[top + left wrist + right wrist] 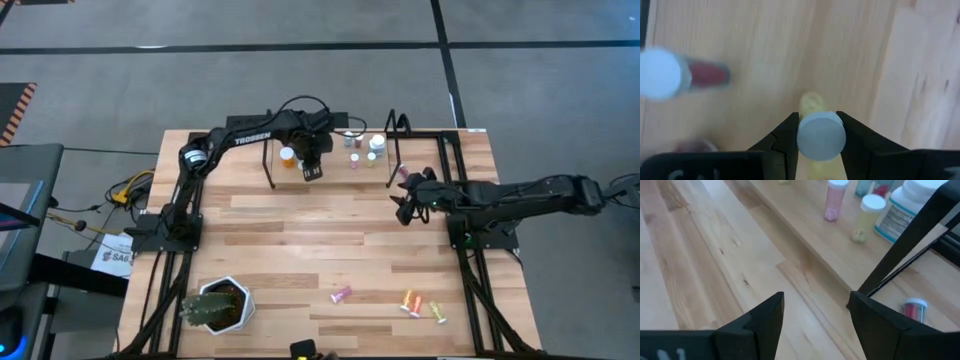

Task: Pick and place medicine bottles onto shelf by color
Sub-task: Put the yellow pill bottle on the shelf

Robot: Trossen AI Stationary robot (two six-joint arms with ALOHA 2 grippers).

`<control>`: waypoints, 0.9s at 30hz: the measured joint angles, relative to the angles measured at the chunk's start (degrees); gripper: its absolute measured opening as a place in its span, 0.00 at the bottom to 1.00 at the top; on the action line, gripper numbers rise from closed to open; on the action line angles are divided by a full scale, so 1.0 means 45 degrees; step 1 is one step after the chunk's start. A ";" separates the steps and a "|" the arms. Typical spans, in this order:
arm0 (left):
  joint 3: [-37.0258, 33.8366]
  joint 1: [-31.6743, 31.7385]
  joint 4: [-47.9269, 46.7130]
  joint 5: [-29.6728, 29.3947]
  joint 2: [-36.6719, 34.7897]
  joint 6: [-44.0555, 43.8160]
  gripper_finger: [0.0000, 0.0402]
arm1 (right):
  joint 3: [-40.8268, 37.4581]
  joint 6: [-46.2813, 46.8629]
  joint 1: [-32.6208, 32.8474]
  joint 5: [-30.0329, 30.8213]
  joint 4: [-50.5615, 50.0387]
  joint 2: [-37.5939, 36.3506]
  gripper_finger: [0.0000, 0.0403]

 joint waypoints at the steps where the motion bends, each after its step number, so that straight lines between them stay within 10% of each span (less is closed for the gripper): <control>1: 0.0011 -0.0013 0.0023 0.0008 0.0032 0.0026 0.24 | 0.0000 -0.0004 0.0000 0.0000 -0.0044 0.0098 0.61; 15: -0.0012 -0.0067 -0.0153 -0.0489 0.0192 -0.0299 0.25 | 0.0000 -0.0009 0.0000 -0.0010 0.0149 0.1997 0.61; 27: 0.0577 -0.0408 -0.0516 -0.0811 0.0224 -0.0294 0.47 | 0.0006 -0.0148 -0.0002 -0.0589 0.0061 0.3954 0.61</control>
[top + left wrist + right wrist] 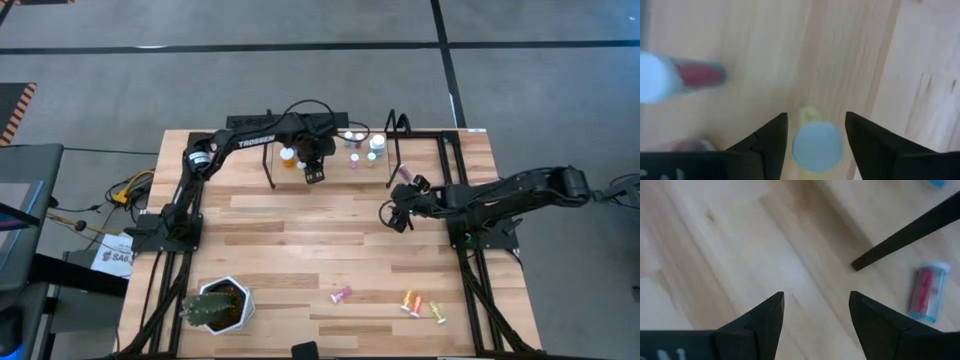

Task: Pick and place medicine bottles onto shelf by color
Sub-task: Put the yellow pill bottle on the shelf, then put the blue pill bottle on the shelf

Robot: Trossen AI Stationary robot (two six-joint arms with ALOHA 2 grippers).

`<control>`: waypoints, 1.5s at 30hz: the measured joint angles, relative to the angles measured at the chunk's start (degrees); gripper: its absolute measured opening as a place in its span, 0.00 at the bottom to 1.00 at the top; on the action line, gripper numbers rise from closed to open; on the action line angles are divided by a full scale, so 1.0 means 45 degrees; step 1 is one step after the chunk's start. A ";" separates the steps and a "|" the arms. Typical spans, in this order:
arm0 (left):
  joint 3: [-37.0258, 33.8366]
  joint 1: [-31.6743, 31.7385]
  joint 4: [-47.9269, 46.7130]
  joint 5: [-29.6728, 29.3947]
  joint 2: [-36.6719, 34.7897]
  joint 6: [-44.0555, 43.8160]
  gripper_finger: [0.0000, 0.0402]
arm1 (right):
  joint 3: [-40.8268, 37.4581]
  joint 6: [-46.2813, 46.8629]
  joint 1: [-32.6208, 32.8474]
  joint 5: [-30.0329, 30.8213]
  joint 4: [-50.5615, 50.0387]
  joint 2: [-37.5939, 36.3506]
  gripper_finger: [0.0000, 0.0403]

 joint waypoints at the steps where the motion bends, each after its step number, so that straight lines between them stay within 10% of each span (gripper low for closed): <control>1: 0.0233 -0.0030 -0.0117 -0.0156 -0.0029 0.0007 0.48 | 0.0004 -0.0341 -0.0012 -0.1344 -0.0079 0.0028 0.61; 6: 0.1206 -0.0094 -0.0320 -0.0243 -0.0081 0.0244 0.50 | 0.0047 -0.3701 0.0003 -0.6911 -0.1251 -0.0594 0.61; 28: 0.3652 -0.1277 -0.2934 -0.0734 -0.0095 -0.0447 0.50 | 0.0038 -0.3636 -0.2935 -0.6007 -0.1182 -0.5143 0.61; 45: 0.3757 -0.3067 -0.4733 -0.0691 -0.0100 -0.0879 0.50 | 0.0033 -0.3946 -0.3344 -0.5614 -0.0773 -0.4500 0.61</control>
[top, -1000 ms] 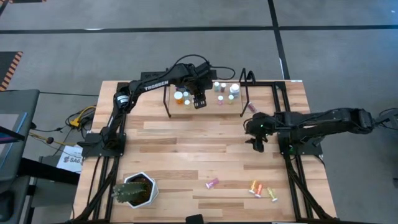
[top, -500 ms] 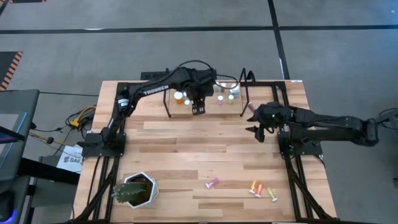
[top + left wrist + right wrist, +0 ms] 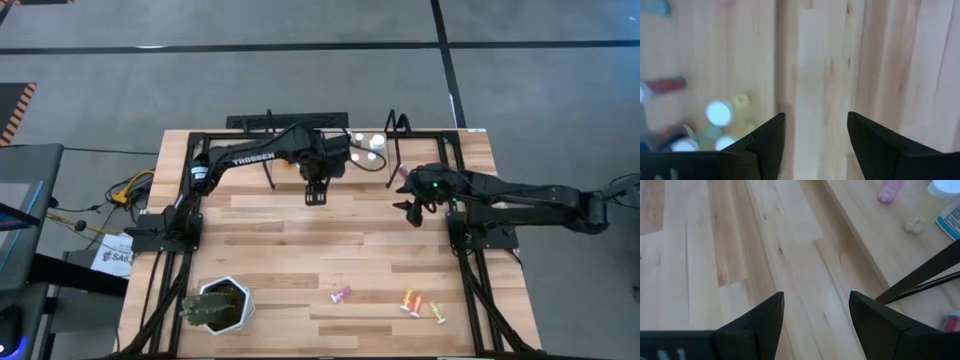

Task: Pick and place medicine bottles onto shelf by color
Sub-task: Put the blue pill bottle on the shelf

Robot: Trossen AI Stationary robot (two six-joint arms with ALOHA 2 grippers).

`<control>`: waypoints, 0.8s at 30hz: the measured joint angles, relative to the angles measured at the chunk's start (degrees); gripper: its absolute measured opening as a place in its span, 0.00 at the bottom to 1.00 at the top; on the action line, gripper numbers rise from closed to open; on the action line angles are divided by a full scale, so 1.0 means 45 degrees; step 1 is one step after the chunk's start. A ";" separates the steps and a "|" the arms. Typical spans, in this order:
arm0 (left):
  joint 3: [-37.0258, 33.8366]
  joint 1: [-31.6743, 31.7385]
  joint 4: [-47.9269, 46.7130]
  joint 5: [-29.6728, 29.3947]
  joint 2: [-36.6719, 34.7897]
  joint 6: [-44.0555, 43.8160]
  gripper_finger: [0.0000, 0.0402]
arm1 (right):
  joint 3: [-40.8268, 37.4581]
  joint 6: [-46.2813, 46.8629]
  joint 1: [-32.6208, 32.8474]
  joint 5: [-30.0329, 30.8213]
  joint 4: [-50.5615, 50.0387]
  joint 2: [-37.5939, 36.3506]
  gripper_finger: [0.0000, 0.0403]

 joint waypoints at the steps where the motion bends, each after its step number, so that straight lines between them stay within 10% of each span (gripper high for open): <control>1: 0.0000 -0.0111 -0.0159 -0.0029 0.0000 -0.0151 0.50 | -0.0005 0.0000 0.0000 0.0000 0.0081 0.0081 0.61; 16: -0.0060 -0.1480 -0.0700 -0.0231 -0.2182 -0.1778 0.46 | 0.0246 -0.0017 0.0327 -0.0049 0.2772 0.0662 0.61; 24: -0.2622 -0.2404 0.1029 -0.2115 -0.4654 -0.3585 0.46 | 0.2616 0.2069 0.0417 -0.0047 -0.0114 0.0677 0.61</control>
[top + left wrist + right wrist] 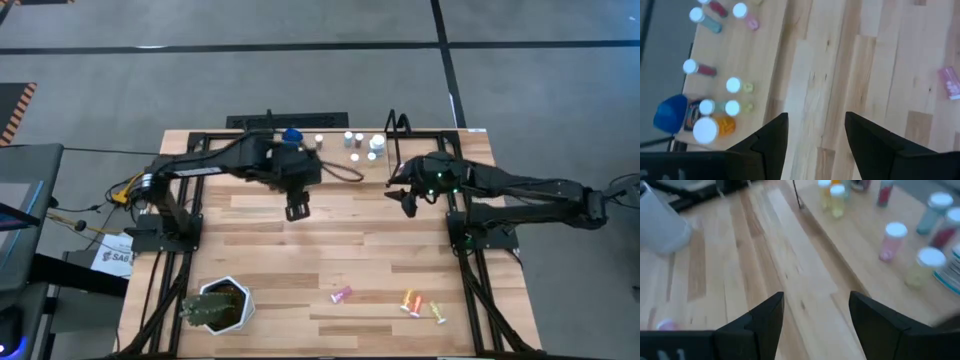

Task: Pick and place medicine bottles onto shelf by color
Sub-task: Put the blue pill bottle on the shelf

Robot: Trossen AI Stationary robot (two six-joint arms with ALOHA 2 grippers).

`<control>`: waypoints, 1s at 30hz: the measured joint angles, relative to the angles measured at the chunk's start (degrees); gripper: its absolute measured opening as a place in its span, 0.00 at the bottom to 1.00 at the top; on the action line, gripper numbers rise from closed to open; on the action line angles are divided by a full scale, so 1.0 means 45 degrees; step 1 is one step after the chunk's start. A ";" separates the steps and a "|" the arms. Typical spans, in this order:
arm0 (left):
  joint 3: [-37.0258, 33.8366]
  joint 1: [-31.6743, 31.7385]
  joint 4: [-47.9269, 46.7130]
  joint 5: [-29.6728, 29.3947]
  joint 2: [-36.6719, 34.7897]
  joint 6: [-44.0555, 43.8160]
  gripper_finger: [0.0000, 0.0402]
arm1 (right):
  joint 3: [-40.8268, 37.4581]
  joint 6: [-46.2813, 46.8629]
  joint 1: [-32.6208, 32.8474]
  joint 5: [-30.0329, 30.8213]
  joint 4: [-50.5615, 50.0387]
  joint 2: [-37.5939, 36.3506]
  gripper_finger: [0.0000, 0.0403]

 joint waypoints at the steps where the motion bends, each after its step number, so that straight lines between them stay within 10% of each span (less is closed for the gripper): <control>1: -0.0551 -0.0133 0.0267 -0.0236 -0.0316 -0.0226 0.46 | 0.0486 -0.0019 -0.0038 0.0156 -0.0949 0.0000 0.61; 17: -1.0410 -0.0674 0.8399 -0.0533 -0.4773 -0.3647 0.46 | 0.2372 0.2294 -0.1363 0.5034 -0.5997 0.0141 0.61; 30: -1.1968 -0.1508 1.1377 -0.0961 -0.5002 -0.4226 0.46 | 0.2372 0.2441 -0.4397 0.4688 -0.6734 0.2718 0.61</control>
